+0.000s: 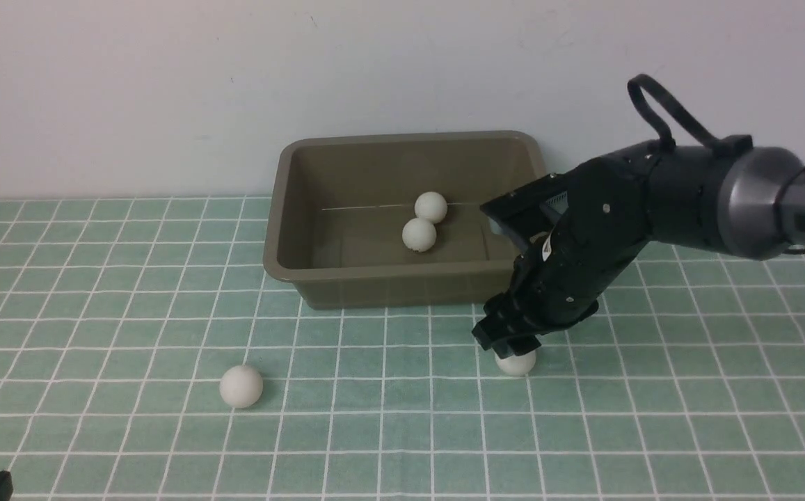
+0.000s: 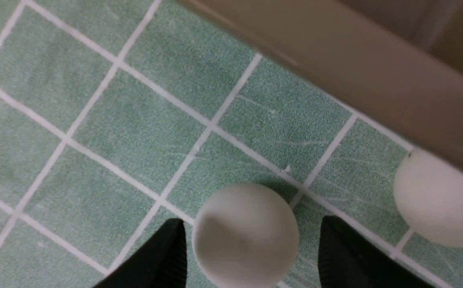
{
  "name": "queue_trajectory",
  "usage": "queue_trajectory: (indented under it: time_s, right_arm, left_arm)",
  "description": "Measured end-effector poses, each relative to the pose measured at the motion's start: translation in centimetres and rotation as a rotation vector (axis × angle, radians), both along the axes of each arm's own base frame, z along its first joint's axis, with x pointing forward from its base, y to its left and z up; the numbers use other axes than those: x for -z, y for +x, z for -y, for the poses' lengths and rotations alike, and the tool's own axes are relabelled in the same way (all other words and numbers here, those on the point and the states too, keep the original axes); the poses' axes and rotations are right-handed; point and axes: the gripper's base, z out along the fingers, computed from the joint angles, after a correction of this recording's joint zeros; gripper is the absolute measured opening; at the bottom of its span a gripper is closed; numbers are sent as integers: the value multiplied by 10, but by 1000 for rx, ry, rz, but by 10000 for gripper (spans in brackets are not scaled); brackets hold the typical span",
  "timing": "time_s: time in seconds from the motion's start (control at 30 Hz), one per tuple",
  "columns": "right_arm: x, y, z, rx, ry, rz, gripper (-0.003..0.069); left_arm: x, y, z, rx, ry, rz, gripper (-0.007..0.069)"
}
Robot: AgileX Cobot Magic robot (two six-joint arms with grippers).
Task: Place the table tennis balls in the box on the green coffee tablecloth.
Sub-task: 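Reach for and grasp a ping pong ball on the table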
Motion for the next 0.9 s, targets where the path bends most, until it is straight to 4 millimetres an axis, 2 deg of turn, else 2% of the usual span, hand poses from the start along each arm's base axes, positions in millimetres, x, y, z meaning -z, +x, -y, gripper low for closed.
queue_trajectory:
  time_s: [0.17,0.3,0.5,0.63,0.67,0.77,0.9]
  right_arm:
    - [12,2,-1,-2,-13,-16,401]
    - [16,3,-1,-3,-18,-23,357]
    - [16,2,-1,0,-18,-34,347]
    - [9,-6,-4,-1,-14,-170,347]
    - [3,-7,-5,-15,-5,-197,347]
    - [-33,-6,-16,-79,75,-212,347]
    - [-106,11,-30,-134,205,-30,347]
  left_arm:
    - [0,0,0,0,0,0,-4]
    - [0,0,0,0,0,0,-4]
    - [0,0,0,0,0,0,-4]
    - [0,0,0,0,0,0,-4]
    - [0,0,0,0,0,0,-4]
    - [0,0,0,0,0,0,-4]
    - [0,0,0,0,0,0,-4]
